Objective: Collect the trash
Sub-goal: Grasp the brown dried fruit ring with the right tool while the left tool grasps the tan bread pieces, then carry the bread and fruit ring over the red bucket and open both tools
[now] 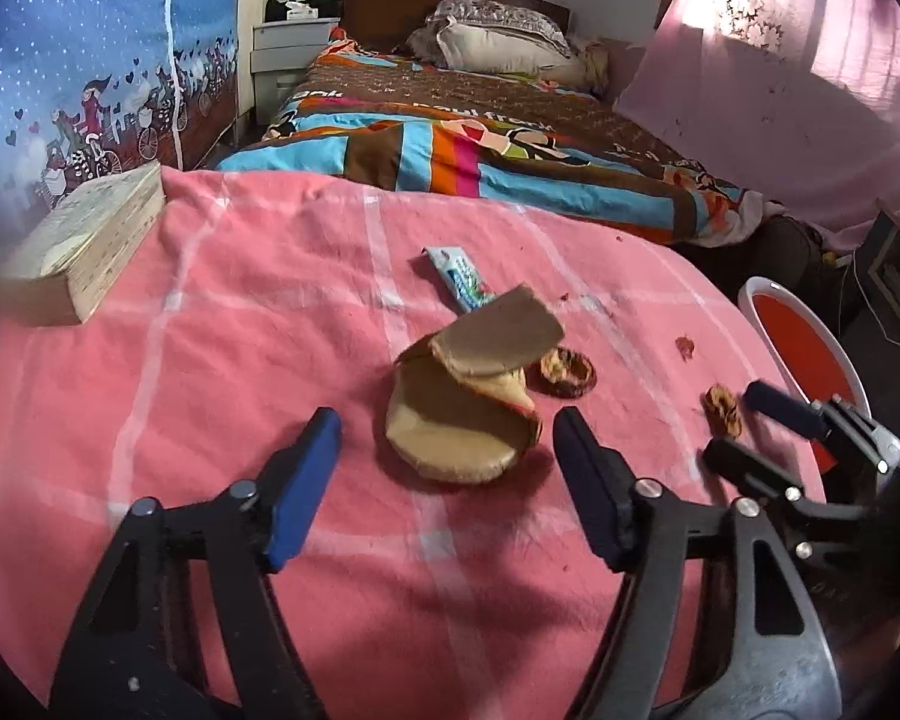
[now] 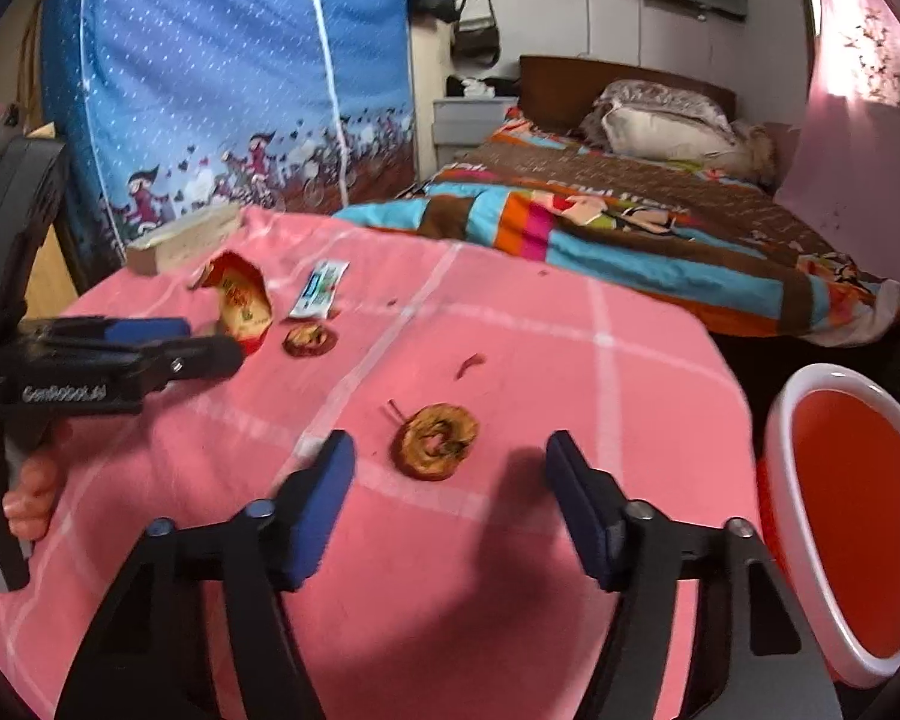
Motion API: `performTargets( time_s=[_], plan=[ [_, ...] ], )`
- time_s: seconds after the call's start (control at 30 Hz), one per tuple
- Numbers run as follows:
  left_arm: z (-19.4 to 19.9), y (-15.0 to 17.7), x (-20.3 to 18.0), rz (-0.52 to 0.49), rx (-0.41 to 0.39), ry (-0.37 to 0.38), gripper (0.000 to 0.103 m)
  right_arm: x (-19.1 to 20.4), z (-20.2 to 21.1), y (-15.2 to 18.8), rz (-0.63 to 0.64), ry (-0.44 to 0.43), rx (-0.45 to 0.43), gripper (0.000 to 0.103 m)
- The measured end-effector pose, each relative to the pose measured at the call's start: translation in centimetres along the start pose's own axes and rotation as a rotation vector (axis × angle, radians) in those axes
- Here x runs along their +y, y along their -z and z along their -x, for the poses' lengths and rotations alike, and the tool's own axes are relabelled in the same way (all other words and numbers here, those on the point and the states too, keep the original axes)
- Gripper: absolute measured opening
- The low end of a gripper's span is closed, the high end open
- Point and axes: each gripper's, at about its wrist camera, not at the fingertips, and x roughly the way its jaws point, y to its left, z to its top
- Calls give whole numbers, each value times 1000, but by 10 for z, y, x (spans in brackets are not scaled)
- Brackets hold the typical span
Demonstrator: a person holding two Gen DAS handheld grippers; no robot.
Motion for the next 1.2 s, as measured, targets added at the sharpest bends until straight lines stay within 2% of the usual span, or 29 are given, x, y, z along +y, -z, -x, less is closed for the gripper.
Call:
performTargets(
  time_s=[0.1, 0.13, 0.23, 0.37, 0.53, 0.73, 0.87, 1.03, 1.2],
  plan=[
    [-3, 0, -3, -8, 7, 1, 58, 0, -1, 0, -9, -24, 3, 42],
    [-2, 1, -4, -12, 7, -2, 58, 0, -1, -1, -12, -31, 4, 36],
    [0, 1, -5, -15, -2, 17, 57, 0, -1, 0, -11, -31, 3, 28],
    [3, 0, -6, -24, -18, 24, 57, 4, -2, -1, 0, -13, -9, 25],
    [18, 2, -10, -44, -94, 30, 57, 4, 4, -3, -6, -21, -56, 24],
    [43, 5, -17, -76, -223, 19, 57, 6, 27, -9, -3, -35, -197, 24],
    [57, 3, -22, -66, -289, 31, 57, 5, 46, -14, 10, -13, -328, 24],
    [78, -2, -40, -105, -419, 30, 57, 4, 75, -19, 34, 61, -512, 24],
    [95, -7, -57, -135, -537, 54, 57, -3, 101, -17, 39, 131, -652, 24]
  ],
)
